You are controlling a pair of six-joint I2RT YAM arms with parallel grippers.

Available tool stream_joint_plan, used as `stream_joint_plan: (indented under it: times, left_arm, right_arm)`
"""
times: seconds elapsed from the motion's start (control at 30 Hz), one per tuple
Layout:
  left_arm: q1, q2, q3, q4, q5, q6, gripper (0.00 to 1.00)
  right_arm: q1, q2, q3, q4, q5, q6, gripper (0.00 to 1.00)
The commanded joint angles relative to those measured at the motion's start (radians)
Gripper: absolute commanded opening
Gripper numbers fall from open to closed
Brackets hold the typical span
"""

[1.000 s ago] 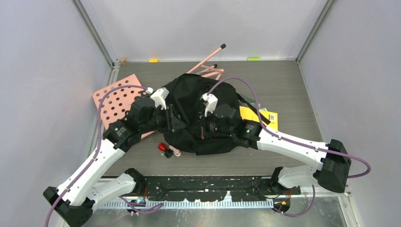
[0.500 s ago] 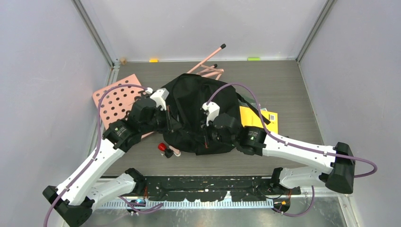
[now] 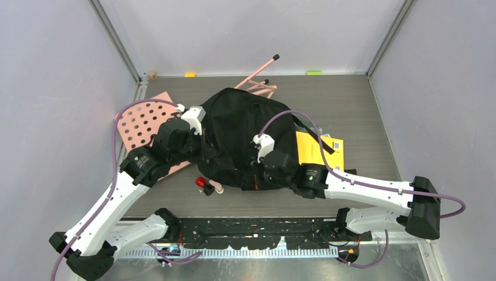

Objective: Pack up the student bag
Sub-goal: Unzip the student bag at the center of the board.

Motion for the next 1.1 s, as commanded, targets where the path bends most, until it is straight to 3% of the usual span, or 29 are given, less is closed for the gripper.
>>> stream_joint_plan:
  times: [0.0, 0.3, 0.5, 0.63, 0.77, 0.87, 0.93, 1.07]
  left_arm:
    - [0.014, -0.020, 0.080, -0.005, -0.130, 0.075, 0.00]
    - [0.030, -0.017, 0.103, -0.014, -0.128, 0.084, 0.00]
    - [0.041, -0.030, 0.110, -0.012, -0.120, 0.086, 0.00]
    - [0.042, -0.043, 0.090, 0.020, -0.058, 0.095, 0.00]
    - [0.043, -0.048, 0.067, 0.041, -0.022, 0.100, 0.00]
    - [0.044, -0.054, 0.058, 0.044, -0.010, 0.101, 0.00]
    - [0.044, -0.061, 0.050, 0.051, -0.007, 0.101, 0.00]
    - [0.044, -0.067, 0.039, 0.056, -0.006, 0.098, 0.00]
  right_arm:
    - [0.000, 0.000, -0.045, -0.066, 0.076, 0.023, 0.01]
    - [0.000, 0.100, -0.077, -0.028, 0.200, 0.092, 0.00]
    - [-0.001, 0.090, -0.105, -0.107, 0.359, 0.168, 0.00]
    - [-0.001, 0.062, -0.091, -0.129, 0.340, 0.142, 0.00]
    - [-0.001, 0.013, 0.011, -0.207, 0.331, 0.102, 0.24]
    - [0.000, -0.017, 0.118, -0.239, 0.319, 0.063, 0.60]
    - [0.000, -0.025, 0.179, -0.244, 0.310, 0.052, 0.73]
    - [-0.002, 0.009, 0.288, -0.232, 0.322, 0.061, 0.82]
